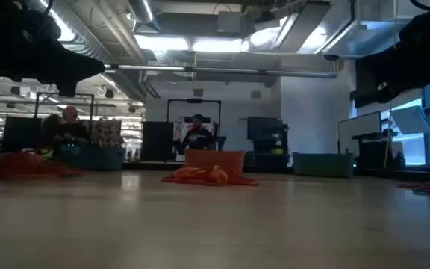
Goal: Sort rubber bands into baskets
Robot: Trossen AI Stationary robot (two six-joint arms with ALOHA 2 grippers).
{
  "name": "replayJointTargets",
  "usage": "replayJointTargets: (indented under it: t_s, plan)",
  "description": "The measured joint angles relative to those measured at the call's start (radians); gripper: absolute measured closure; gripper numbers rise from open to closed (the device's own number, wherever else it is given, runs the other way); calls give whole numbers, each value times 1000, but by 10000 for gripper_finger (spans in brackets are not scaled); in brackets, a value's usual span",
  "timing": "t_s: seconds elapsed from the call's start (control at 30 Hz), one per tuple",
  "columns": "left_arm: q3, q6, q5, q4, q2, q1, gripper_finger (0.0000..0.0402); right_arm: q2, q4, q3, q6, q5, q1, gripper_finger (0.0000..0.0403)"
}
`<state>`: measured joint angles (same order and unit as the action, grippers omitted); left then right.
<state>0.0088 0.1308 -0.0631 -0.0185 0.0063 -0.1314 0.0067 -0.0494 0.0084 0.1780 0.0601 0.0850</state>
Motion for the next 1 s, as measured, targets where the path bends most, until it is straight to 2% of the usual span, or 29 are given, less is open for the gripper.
replayJointTargets:
  t_s: [1.0]
  plan:
    - [0, 0, 0, 0, 0, 0, 357, 0, -1, 0, 27, 0, 0, 380]
